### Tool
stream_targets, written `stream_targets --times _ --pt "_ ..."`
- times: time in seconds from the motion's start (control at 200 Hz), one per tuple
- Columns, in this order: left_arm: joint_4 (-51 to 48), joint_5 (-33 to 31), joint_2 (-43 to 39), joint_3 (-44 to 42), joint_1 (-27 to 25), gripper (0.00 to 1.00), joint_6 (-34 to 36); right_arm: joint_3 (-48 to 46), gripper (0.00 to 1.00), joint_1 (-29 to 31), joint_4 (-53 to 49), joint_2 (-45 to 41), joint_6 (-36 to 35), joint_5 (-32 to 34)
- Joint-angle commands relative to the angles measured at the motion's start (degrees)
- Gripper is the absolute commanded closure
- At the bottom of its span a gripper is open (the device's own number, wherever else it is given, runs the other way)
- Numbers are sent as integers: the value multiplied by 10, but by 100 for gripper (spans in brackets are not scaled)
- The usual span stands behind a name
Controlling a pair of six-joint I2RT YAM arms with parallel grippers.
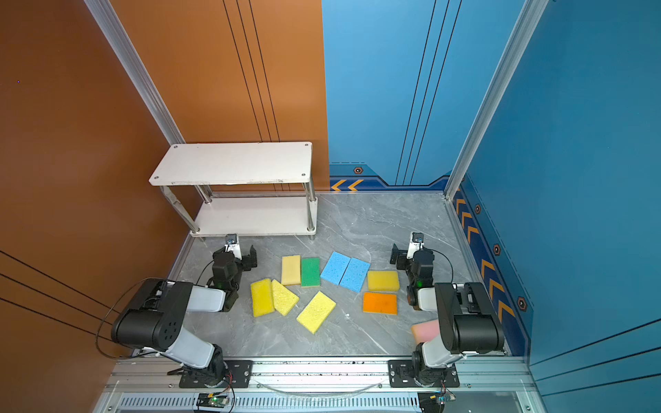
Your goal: Place and organize the cleaning sponges onto the shelf
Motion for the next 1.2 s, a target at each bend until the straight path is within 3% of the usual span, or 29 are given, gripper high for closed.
stream_targets --times 0.0,0.811,1.011,1.196 --pt "1 -2 4 2 4 2 1 8 0 0 -9 7 1 -6" --pt "-5 -29 3 5 15 2 -20 10 0 -3 -12 7 4 -7" --pt "-23 -43 -20 5 5 2 -13 4 0 -9 -12 -9 28 33" --pt "-58 -81 -59 8 -9 2 -9 36 0 -11 -118 -62 40 70"
